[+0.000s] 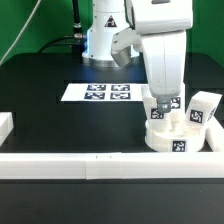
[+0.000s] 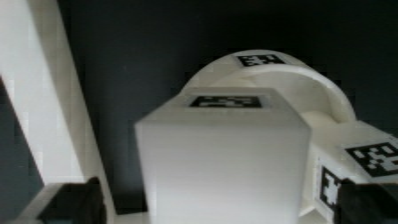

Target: Assemble stool

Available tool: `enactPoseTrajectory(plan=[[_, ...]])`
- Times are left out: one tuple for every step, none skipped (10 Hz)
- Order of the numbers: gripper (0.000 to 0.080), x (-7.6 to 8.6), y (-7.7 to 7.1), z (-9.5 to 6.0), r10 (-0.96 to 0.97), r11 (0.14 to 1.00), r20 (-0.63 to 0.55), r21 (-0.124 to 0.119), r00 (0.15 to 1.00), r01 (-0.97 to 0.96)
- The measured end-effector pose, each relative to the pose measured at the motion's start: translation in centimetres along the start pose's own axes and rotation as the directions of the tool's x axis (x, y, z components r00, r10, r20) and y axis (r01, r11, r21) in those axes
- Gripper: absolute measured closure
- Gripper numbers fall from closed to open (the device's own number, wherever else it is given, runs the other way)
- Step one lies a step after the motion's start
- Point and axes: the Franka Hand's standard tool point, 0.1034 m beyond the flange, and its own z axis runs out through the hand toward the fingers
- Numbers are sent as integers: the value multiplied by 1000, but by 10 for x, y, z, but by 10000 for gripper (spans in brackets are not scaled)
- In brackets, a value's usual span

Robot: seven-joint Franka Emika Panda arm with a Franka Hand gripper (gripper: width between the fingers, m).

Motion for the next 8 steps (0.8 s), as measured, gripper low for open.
enactPoseTrajectory(plan=[[178,0,0,0,0,1000,0,0,1000,0],[349,0,0,1,1,1000,0,1,1000,-1],[452,0,0,-2,0,1000,0,-2,1000,0],[452,0,1,-2,0,1000,0,-2,1000,0],[452,0,1,-2,0,1000,0,-2,1000,0],[452,0,1,-2,8,1000,0,-2,1000,-8],[452,0,1,-2,31,1000,0,-2,1000,-31],[452,0,1,-2,30,1000,0,-2,1000,-30]])
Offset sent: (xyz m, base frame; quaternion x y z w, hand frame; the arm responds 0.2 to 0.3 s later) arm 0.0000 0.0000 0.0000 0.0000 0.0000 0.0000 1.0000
